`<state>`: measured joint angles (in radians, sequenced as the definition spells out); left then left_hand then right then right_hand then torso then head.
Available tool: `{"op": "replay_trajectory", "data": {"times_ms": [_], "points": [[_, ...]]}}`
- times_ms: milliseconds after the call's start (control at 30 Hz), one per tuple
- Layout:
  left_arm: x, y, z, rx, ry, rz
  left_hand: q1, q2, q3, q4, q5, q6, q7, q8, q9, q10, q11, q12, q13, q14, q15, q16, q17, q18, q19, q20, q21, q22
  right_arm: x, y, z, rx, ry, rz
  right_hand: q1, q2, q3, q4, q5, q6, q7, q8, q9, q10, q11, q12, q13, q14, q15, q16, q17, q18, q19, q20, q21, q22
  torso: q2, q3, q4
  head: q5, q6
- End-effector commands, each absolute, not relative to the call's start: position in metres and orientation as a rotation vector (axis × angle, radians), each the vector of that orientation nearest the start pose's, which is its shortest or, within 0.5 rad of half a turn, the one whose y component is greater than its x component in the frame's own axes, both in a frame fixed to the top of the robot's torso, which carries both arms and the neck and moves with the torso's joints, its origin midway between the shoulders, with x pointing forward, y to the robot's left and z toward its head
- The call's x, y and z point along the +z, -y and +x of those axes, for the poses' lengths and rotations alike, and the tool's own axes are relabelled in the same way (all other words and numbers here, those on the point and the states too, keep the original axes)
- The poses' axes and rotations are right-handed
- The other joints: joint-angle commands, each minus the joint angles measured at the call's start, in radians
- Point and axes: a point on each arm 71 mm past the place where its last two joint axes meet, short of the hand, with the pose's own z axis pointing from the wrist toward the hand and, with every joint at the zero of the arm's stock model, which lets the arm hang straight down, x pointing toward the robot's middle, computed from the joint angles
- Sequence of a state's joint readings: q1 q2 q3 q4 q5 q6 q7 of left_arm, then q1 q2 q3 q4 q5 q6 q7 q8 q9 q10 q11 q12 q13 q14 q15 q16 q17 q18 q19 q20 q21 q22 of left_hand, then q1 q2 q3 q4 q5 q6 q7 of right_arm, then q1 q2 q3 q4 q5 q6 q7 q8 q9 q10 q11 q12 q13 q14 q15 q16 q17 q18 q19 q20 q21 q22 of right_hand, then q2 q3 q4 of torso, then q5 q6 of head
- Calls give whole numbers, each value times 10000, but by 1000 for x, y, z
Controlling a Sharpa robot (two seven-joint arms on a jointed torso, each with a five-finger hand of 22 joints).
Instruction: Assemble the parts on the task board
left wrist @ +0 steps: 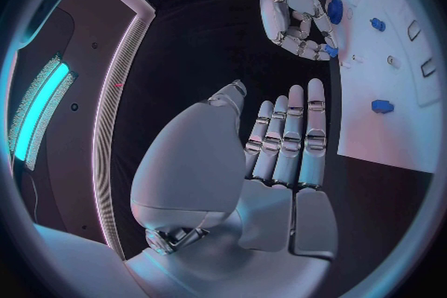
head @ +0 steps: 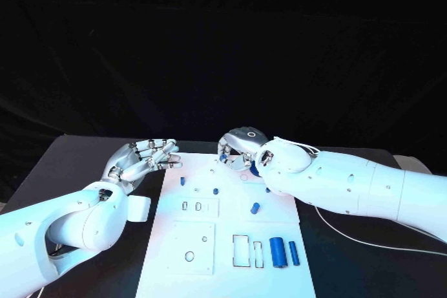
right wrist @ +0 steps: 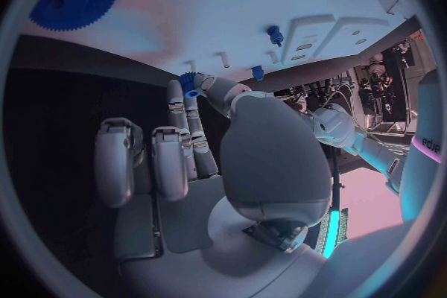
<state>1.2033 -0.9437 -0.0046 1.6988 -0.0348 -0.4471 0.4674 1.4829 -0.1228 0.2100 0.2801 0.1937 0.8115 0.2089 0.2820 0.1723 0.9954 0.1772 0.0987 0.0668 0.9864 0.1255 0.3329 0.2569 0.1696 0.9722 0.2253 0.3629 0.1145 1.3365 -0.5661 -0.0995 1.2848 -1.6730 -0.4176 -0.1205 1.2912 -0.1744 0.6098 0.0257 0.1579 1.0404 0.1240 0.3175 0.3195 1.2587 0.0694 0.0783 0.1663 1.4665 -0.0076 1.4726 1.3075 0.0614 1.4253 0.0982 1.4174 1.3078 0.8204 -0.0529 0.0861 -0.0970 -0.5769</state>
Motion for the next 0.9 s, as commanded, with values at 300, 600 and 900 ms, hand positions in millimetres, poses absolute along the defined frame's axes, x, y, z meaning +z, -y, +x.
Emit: {"op": "replay_trajectory", "data": {"times_ms": [300,600,900], "points": [[-143,-210,462,-15774,-12973,-10252,-34,-50,63,-13,-63,-84,223,-64,-12,-27,25,-48,-10,-42,30,-67,9,136,60,-20,42,7,-141,109,539,5353,-13866,-4019,42,204,17,-44,-96,-79,40,46,422,56,-48,-85,-13,618,-21,25,274,-52,-46,-21,5,-2,26,-14,32,14,-38],[-144,-210,462,-15788,-12992,-10254,-36,-50,74,-16,-64,-98,231,-77,-17,-43,33,-73,-8,-67,39,-86,20,132,63,-17,42,2,-144,107,542,5237,-14001,-4044,21,189,14,-42,-119,-95,46,45,434,46,-42,-95,-15,618,-17,27,274,-50,-55,-17,-2,-11,51,-6,38,8,-34],[-144,-209,462,-15811,-13024,-10258,-36,-50,74,-16,-64,-98,231,-77,-17,-43,33,-73,-8,-67,39,-86,20,132,63,-17,42,2,-149,104,545,5108,-14186,-4120,-21,166,13,-34,-141,-134,58,37,454,11,-27,-116,-21,611,-6,19,247,-36,-99,-8,-41,-72,69,-10,70,5,-51]]}}
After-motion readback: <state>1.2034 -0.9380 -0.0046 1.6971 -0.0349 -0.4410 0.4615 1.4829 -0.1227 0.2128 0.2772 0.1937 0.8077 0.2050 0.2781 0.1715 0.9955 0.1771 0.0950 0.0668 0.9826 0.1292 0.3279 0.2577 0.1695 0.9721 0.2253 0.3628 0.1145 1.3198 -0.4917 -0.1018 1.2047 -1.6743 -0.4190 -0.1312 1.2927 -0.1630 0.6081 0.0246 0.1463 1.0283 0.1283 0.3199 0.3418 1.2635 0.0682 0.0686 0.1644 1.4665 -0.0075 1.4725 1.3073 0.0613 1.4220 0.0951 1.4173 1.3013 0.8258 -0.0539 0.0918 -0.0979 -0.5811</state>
